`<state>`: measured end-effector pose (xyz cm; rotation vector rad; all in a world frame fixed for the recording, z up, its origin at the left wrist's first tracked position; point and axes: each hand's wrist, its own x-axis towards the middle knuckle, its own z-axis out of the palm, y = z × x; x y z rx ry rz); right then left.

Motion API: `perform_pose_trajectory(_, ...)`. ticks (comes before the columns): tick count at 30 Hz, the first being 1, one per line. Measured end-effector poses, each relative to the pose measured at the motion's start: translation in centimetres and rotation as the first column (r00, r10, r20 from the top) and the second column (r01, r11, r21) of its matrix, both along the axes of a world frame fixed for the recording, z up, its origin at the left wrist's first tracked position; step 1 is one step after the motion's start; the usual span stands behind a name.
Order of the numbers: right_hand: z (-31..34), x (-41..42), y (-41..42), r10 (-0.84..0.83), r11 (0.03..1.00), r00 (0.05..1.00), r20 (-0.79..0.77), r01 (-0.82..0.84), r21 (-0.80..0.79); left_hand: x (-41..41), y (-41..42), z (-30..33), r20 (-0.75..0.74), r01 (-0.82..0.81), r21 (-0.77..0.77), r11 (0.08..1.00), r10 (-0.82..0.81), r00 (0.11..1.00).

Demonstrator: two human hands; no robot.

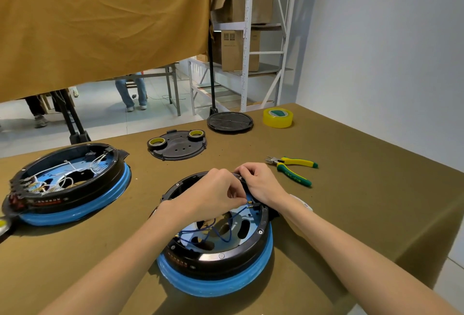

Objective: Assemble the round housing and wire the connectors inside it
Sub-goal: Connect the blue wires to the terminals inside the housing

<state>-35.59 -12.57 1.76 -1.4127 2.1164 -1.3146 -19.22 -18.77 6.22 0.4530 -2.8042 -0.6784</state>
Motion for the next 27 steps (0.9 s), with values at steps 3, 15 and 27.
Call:
perform_pose_trajectory(3,-0.1,0.0,0.0,-0.006,1.000,1.000,-0.013,0.007,0.006,-0.2,0.5,-0.1,0.000,-0.020,-0.018,1.000,0.020,1.000)
perform_pose_trajectory(15,0.3,0.4,-0.4,-0.005,1.000,1.000,-0.026,0.005,0.028,-0.5,1.8,-1.3,-0.092,-0.076,-0.109,0.991,0.066,0.994)
perform_pose_trajectory(27,-0.1,0.5,0.0,-0.016,1.000,1.000,0.019,0.016,0.005,0.2,1.9,-1.9,-0.152,-0.107,-0.126,0.986,0.088,0.985)
